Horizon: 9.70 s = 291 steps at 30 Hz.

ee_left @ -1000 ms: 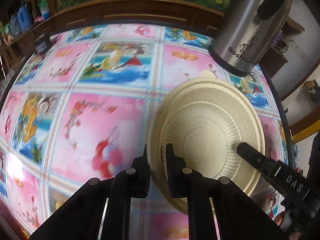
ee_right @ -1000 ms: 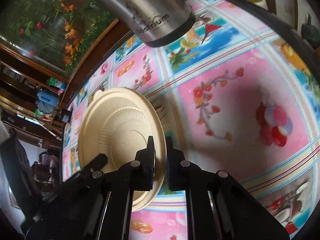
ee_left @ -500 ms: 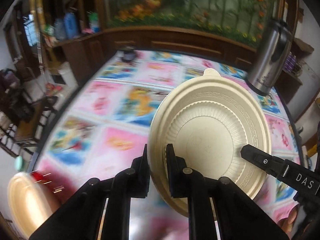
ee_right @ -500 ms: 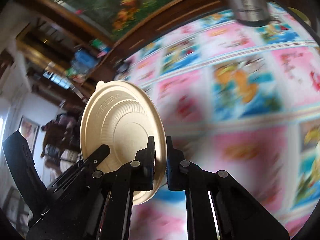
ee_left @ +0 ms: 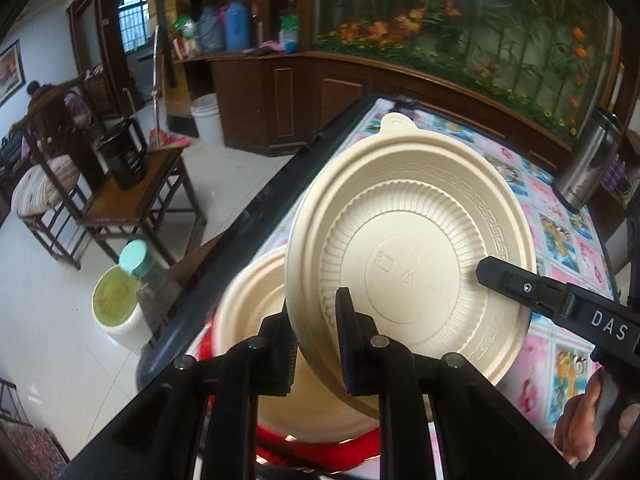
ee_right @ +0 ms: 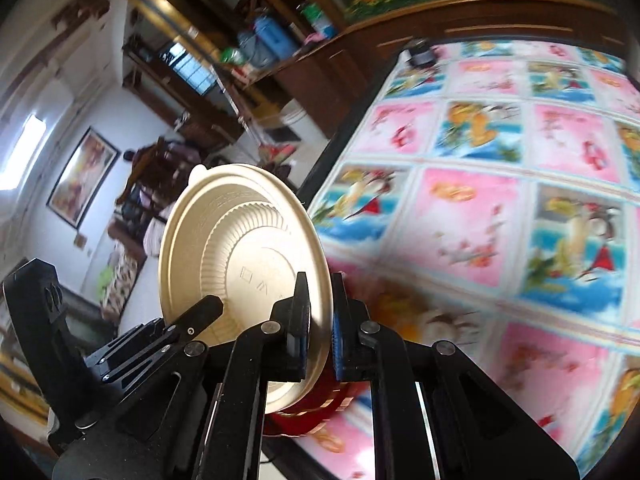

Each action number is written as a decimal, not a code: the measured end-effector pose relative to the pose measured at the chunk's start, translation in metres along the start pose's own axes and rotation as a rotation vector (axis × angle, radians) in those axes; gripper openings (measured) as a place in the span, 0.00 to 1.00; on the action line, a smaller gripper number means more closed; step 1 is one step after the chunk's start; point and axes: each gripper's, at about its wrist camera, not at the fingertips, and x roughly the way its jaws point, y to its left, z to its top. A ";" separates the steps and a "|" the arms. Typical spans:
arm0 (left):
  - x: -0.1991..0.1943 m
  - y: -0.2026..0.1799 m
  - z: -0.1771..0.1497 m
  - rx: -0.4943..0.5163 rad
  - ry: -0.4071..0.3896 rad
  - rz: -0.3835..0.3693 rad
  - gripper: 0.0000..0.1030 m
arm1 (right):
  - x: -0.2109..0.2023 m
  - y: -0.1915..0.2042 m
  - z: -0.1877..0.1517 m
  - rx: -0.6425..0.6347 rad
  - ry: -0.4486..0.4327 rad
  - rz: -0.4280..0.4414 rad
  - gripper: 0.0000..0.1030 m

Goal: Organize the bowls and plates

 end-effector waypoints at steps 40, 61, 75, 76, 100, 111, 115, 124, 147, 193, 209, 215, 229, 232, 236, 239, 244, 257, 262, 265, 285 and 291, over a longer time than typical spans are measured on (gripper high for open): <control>0.003 0.036 -0.025 0.059 -0.126 0.094 0.18 | 0.035 0.055 -0.038 -0.206 0.026 -0.267 0.11; -0.012 0.023 -0.025 0.092 -0.174 0.130 0.18 | 0.015 0.045 -0.034 -0.187 -0.019 -0.261 0.11; -0.043 -0.037 -0.035 0.207 -0.259 0.114 0.41 | -0.045 -0.015 -0.041 -0.070 -0.109 -0.282 0.11; -0.045 -0.040 -0.036 0.213 -0.265 0.116 0.44 | -0.049 -0.015 -0.043 -0.076 -0.117 -0.277 0.11; -0.090 -0.024 -0.066 0.140 -0.390 0.154 0.80 | -0.066 0.029 -0.112 -0.257 -0.263 -0.125 0.23; -0.098 -0.008 -0.073 0.105 -0.400 0.135 0.80 | -0.063 0.045 -0.125 -0.288 -0.263 -0.132 0.23; -0.097 -0.004 -0.074 0.091 -0.398 0.126 0.81 | -0.062 0.049 -0.127 -0.294 -0.265 -0.135 0.23; -0.092 0.002 -0.074 0.058 -0.384 0.112 0.81 | -0.060 0.049 -0.127 -0.286 -0.275 -0.125 0.23; -0.101 -0.006 -0.080 0.070 -0.448 0.197 1.00 | -0.059 0.049 -0.129 -0.274 -0.290 -0.092 0.23; -0.092 0.002 -0.082 0.022 -0.334 0.267 1.00 | -0.056 0.048 -0.131 -0.260 -0.295 -0.074 0.23; -0.081 0.003 -0.079 0.020 -0.311 0.218 1.00 | -0.053 0.049 -0.133 -0.256 -0.292 -0.071 0.23; -0.075 0.004 -0.080 0.016 -0.306 0.219 1.00 | -0.052 0.049 -0.134 -0.254 -0.290 -0.069 0.23; -0.062 0.010 -0.084 -0.005 -0.247 0.197 1.00 | -0.033 0.060 -0.147 -0.260 -0.257 -0.048 0.23; -0.061 0.011 -0.086 -0.007 -0.239 0.195 1.00 | -0.030 0.065 -0.151 -0.261 -0.252 -0.048 0.23; -0.060 0.011 -0.087 0.000 -0.233 0.189 1.00 | -0.031 0.065 -0.152 -0.259 -0.253 -0.047 0.23; -0.059 0.010 -0.088 0.005 -0.233 0.188 1.00 | -0.032 0.062 -0.148 -0.258 -0.256 -0.046 0.23; -0.057 0.011 -0.088 0.000 -0.228 0.188 1.00 | -0.032 0.061 -0.147 -0.259 -0.255 -0.044 0.23; -0.053 0.015 -0.088 -0.015 -0.213 0.198 1.00 | -0.032 0.052 -0.142 -0.258 -0.240 -0.042 0.23; -0.053 0.015 -0.088 -0.017 -0.212 0.203 1.00 | -0.032 0.053 -0.142 -0.259 -0.241 -0.043 0.23; -0.052 0.016 -0.088 -0.020 -0.211 0.201 1.00 | -0.032 0.053 -0.142 -0.259 -0.241 -0.042 0.23; -0.047 0.017 -0.090 -0.028 -0.198 0.208 1.00 | -0.032 0.053 -0.142 -0.260 -0.240 -0.043 0.23; -0.047 0.017 -0.090 -0.031 -0.199 0.211 1.00 | -0.033 0.053 -0.141 -0.261 -0.248 -0.039 0.23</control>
